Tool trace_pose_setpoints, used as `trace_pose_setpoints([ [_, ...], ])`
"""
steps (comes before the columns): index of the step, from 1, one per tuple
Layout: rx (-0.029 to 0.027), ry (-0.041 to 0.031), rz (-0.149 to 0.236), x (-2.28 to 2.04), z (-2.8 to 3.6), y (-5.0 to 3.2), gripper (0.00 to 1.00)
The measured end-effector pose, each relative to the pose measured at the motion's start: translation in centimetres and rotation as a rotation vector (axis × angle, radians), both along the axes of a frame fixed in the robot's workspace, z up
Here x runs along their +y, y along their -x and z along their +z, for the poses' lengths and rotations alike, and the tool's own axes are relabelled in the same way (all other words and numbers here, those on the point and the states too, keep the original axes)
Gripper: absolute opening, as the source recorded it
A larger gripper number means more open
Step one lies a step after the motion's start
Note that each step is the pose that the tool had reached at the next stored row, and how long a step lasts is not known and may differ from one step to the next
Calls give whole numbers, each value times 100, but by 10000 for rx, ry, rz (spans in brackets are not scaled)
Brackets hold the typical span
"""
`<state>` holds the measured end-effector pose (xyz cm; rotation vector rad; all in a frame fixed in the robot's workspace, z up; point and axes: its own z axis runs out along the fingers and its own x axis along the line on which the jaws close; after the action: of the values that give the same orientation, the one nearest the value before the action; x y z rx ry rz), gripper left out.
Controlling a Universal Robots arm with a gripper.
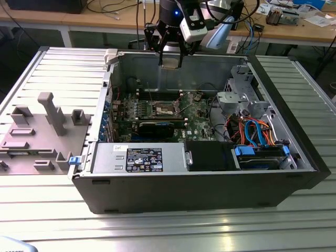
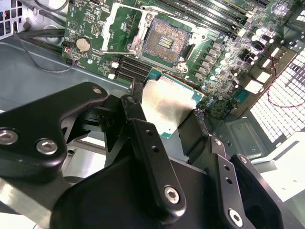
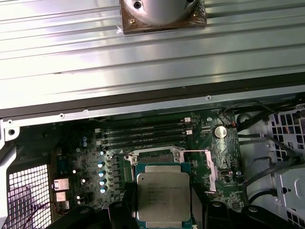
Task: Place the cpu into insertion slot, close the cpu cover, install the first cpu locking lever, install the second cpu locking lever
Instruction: 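Place the cpu into insertion slot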
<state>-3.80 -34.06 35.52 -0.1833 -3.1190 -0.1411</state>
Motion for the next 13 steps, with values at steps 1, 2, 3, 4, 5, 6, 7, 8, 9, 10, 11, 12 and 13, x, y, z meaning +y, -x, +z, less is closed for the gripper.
trace_pose_setpoints([
  [1, 0, 0, -6, 0, 0, 0, 55],
  [2, 0, 0, -10, 0, 0, 0, 55],
  [3, 0, 0, -17, 0, 0, 0, 55],
  [4, 0, 0, -26, 0, 0, 0, 55],
  [5, 0, 0, -31, 0, 0, 0, 55],
  [6, 0, 0, -39, 0, 0, 0, 55],
  [7, 0, 0, -44, 0, 0, 0, 55],
  [8, 0, 0, -60, 0, 0, 0, 55],
  [9, 1, 0, -66, 0, 0, 0, 55],
  [10, 0, 0, -75, 0, 0, 0, 55],
  [11, 0, 0, -81, 0, 0, 0, 55],
  [12, 0, 0, -88, 0, 0, 0, 55],
  [13, 0, 0, -96, 0, 0, 0, 55],
])
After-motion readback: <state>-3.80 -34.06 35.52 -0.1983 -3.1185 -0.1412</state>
